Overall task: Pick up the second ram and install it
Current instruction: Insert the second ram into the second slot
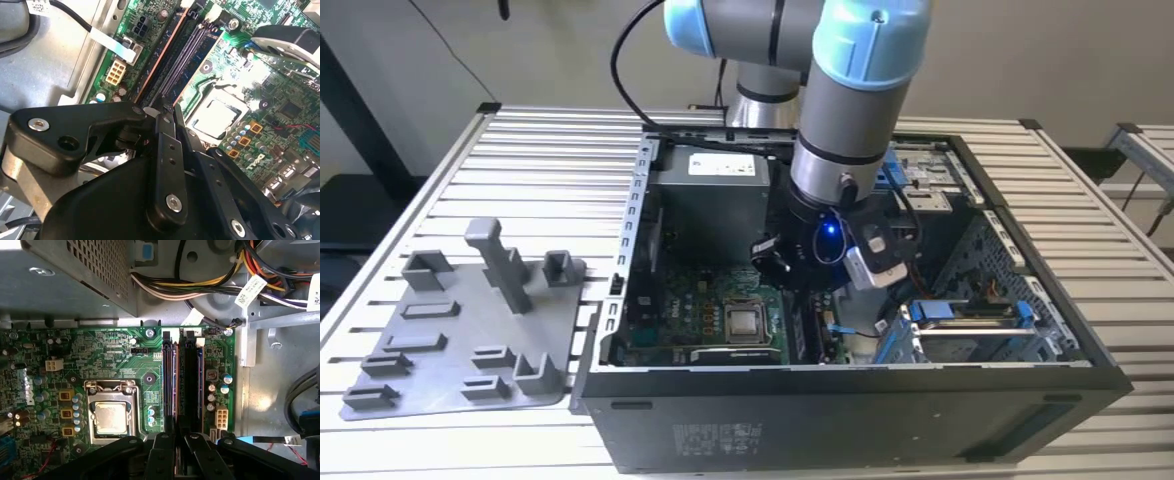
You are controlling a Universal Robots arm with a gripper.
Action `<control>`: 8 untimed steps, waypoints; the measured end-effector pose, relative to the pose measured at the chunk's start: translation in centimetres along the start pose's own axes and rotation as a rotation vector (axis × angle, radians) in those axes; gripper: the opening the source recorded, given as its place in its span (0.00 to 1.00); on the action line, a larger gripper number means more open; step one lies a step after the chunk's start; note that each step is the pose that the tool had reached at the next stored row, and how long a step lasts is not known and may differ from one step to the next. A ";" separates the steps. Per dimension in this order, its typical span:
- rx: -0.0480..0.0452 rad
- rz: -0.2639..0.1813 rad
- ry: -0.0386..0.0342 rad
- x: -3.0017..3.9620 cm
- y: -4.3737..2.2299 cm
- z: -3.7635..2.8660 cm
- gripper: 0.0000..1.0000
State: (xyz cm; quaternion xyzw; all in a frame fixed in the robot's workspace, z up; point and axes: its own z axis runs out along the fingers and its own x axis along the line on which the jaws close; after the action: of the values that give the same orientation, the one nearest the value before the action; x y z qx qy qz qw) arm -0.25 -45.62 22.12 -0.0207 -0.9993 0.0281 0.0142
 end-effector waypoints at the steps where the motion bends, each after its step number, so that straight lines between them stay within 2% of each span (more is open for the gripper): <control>1: 0.0001 0.000 0.0000 0.00 0.00 0.00 0.14; 8: 0.0014 0.000 -0.0001 0.00 0.00 0.00 0.14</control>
State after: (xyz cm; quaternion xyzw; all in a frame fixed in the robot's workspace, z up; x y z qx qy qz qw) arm -0.24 -45.63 22.12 -0.0207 -0.9993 0.0287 0.0141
